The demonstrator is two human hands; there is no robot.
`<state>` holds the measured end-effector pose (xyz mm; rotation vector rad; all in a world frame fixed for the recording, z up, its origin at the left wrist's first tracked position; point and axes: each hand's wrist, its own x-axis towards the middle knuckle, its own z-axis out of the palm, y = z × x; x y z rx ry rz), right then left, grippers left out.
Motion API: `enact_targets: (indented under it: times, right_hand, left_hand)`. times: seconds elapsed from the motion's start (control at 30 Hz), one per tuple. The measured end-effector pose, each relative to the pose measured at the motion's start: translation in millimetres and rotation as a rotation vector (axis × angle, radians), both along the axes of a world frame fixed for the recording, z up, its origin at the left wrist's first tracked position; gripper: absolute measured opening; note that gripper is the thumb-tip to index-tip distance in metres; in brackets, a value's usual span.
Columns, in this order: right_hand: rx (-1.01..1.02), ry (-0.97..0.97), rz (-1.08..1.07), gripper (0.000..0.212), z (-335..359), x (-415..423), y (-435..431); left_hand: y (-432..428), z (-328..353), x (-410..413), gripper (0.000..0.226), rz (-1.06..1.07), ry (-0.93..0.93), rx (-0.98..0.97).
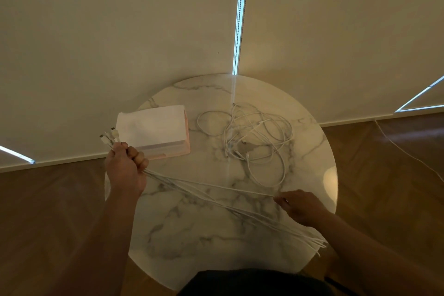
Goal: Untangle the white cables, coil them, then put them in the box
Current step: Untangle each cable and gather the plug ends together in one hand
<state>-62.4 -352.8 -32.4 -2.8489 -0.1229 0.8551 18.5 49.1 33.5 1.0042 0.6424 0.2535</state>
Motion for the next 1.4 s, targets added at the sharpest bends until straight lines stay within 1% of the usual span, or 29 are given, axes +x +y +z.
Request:
enact_targets:
  times: [0.1,0.17,0.23,0.27,0.33,0.37,0.4,0.47,0.5,0.53,0.6,0.63,0.67,0.73,0.77,0.8,0.87,0.97,1.1,1.17,1.23,1.33,1.4]
  right_hand:
    - [-0.156,0.192,-0.096,0.067,10.5,0.7,-3.4]
    - [-0.219,0.233,-0.118,0.078,16.6,4.8,-6.1]
    - [-0.253,0.224,-0.125,0.083,17.0,11.3,-10.2]
    - [-0.279,0.213,-0.101,0.081,17.2,13.9,-9.5]
    - [-0.320,0.178,-0.004,0.067,17.5,17.9,-0.6]
    - [-0.322,0.148,0.052,0.061,19.4,20.0,8.6]
    - [-0.297,0.114,0.107,0.059,22.3,22.8,21.0]
    - [-0.170,0.004,0.233,0.068,28.8,29.5,52.4]
    - [-0.061,-0.055,0.296,0.076,34.3,33.4,71.5]
    - [0.084,-0.084,0.326,0.082,42.0,35.8,92.4]
    - [0.382,-0.037,0.325,0.088,59.7,38.4,136.7]
    - [0.485,-0.014,0.321,0.084,66.1,38.5,156.9]
    - [0.561,-0.018,0.315,0.073,71.5,37.2,174.7]
    - [0.677,-0.041,0.247,0.037,73.9,34.6,196.7]
    - [0.720,-0.031,0.190,0.027,71.8,34.4,199.4]
    - [0.738,-0.009,0.135,0.029,67.3,34.7,197.1]
    - [0.683,0.025,0.078,0.045,56.3,32.7,182.2]
    - [0.562,0.077,0.069,0.054,35.9,26.1,145.7]
    - [0.400,0.174,0.018,0.052,8.1,10.0,81.0]
    - [0.322,0.193,0.000,0.050,0.4,1.9,55.5]
    - [0.240,0.175,0.043,0.049,-2.5,-2.3,44.6]
    - [0.050,0.182,0.103,0.043,-3.6,-7.1,33.4]
    - [-0.018,0.276,0.080,0.051,-6.5,-11.0,21.9]
  left_hand:
    - [-3.4,-2.8,-1.2,0.035,-0.008,0.013,0.027]
    - [-3.5,-1.5,-1.3,0.035,-0.008,0.003,0.027]
    - [-4.7,0.7,-1.3,0.035,-0.015,-0.006,0.028]
    - [-6.7,2.5,-1.6,0.036,-0.024,-0.011,0.031]
    - [-15.7,7.8,-3.3,0.036,-0.058,-0.026,0.045]
    - [-21.7,11.1,-4.4,0.036,-0.079,-0.039,0.056]
    - [-28.1,15.2,-5.6,0.036,-0.101,-0.055,0.066]
    - [-41.0,24.6,-9.3,0.036,-0.143,-0.083,0.081]
    - [-48.1,29.9,-11.0,0.036,-0.163,-0.094,0.082]
    - [-55.1,35.1,-12.2,0.036,-0.180,-0.101,0.080]
    - [-68.6,45.1,-14.6,0.035,-0.204,-0.109,0.071]
    - [-74.6,49.4,-15.5,0.036,-0.212,-0.116,0.064]
    - [-79.5,53.0,-16.2,0.036,-0.218,-0.125,0.059]
    - [-83.7,58.5,-16.4,0.036,-0.221,-0.138,0.059]
    - [-81.7,60.2,-15.8,0.036,-0.213,-0.141,0.059]
    - [-76.9,61.1,-14.5,0.036,-0.198,-0.140,0.054]
    - [-60.4,59.2,-11.3,0.037,-0.157,-0.129,0.045]
    - [-31.8,47.5,-6.8,0.037,-0.090,-0.093,0.060]
    - [4.0,25.6,-2.2,0.035,0.019,0.000,0.083]
    - [13.3,12.0,-3.1,0.033,0.043,0.054,0.102]
    - [14.2,0.1,-5.7,0.033,0.048,0.083,0.122]
    - [11.3,-2.5,-3.1,0.034,0.067,0.090,0.129]
    - [13.2,-1.0,-0.2,0.034,0.066,0.098,0.126]
